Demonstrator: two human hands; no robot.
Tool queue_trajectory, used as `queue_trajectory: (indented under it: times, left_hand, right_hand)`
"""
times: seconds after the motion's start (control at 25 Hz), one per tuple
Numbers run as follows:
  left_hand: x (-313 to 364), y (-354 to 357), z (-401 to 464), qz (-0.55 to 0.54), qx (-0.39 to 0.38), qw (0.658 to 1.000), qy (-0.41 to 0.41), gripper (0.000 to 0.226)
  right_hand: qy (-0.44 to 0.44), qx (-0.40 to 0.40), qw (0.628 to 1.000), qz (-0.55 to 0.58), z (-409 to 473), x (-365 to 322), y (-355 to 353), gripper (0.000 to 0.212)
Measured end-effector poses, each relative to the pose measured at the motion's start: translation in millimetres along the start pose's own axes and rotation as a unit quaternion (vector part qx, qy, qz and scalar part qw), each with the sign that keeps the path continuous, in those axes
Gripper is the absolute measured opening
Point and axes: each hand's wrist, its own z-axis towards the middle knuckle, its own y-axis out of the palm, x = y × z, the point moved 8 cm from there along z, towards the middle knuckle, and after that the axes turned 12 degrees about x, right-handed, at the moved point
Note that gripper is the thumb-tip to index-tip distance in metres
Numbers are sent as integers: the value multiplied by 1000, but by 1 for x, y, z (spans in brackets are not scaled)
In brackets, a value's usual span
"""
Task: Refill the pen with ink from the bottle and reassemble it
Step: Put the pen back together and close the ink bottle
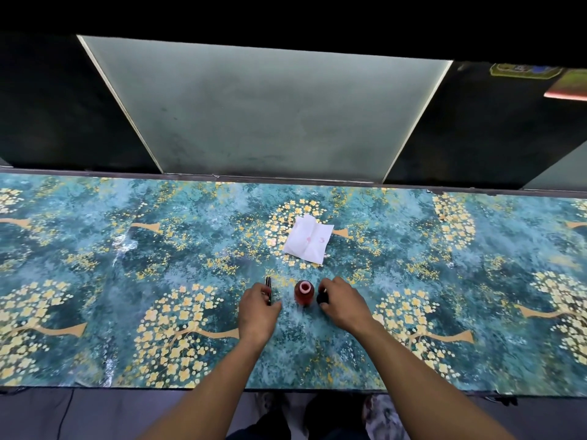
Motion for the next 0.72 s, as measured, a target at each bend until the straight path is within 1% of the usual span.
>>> queue_trajectory:
  times: [0.08,0.24,0.32,0.4,0.44,0.52,0.64,0.72]
  left_hand:
    - [12,7,-1,-2,-28,998,48,33]
    - [32,21,0,-38,-85,992,90,48]
    - [36,29,2,-39,-109,989,95,50]
    - [37,40,3,-33,-129,986,99,48]
    - [37,44,3,-30,-133,985,101,46]
    - [34,52,6,-36,-136,985,100,43]
    - [36,57,9,-41,-137,984,107,43]
    - [39,56,8,-40,-142,983,110,45]
  right_hand:
    - [11,4,999,31,1,-2,3,25]
    - [56,58,982,168,6,-2,-16,17]
    - [68,78,965,239,8,-5,-33,17]
    - [71,71,951,293,8,-12,-46,20]
    - [62,62,950,300,8,-16,-50,21]
    - [16,50,962,267,8,-27,-54,24]
    - [-65,45,986,149,7,-39,-49,25]
    - [-92,33,992,85,7,-45,-44,25]
